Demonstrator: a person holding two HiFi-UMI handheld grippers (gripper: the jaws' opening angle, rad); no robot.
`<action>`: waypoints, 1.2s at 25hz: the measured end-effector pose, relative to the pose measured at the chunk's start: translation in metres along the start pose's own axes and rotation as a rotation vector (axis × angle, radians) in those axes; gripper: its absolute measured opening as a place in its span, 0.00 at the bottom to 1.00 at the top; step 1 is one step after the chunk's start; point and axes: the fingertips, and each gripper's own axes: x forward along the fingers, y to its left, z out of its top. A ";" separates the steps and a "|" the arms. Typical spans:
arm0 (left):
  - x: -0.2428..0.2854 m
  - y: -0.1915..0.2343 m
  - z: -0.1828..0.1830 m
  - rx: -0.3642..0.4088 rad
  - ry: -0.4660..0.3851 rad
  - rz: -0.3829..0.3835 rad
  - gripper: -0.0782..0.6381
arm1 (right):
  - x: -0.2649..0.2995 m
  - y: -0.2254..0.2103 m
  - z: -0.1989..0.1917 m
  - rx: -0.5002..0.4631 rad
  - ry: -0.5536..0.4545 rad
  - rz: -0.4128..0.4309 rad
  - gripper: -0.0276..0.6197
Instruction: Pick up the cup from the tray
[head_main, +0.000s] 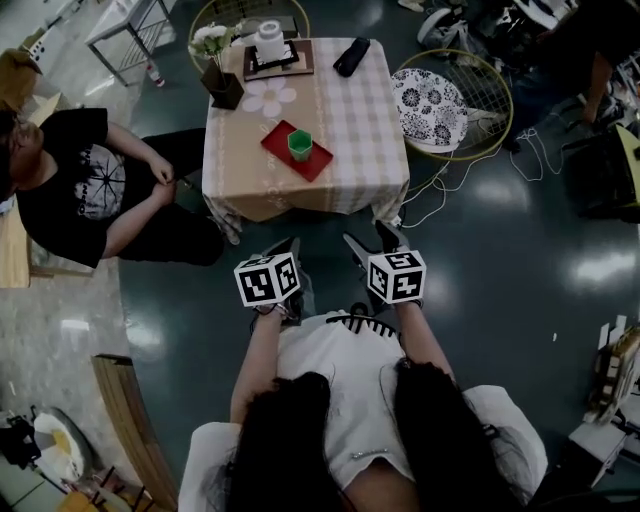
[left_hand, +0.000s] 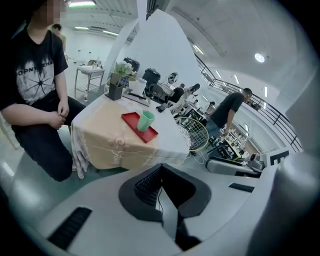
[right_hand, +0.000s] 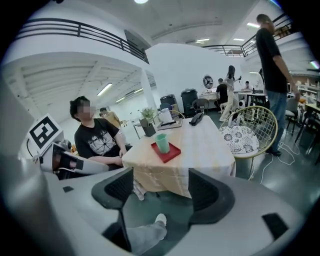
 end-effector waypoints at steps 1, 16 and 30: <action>0.003 0.002 0.007 -0.002 0.002 0.000 0.12 | 0.005 0.000 0.005 -0.004 0.005 0.001 0.55; 0.045 0.051 0.106 0.038 0.010 0.013 0.12 | 0.088 0.007 0.069 -0.032 0.036 -0.028 0.59; 0.065 0.102 0.170 0.078 0.055 0.000 0.12 | 0.175 0.034 0.112 -0.165 0.097 -0.009 0.64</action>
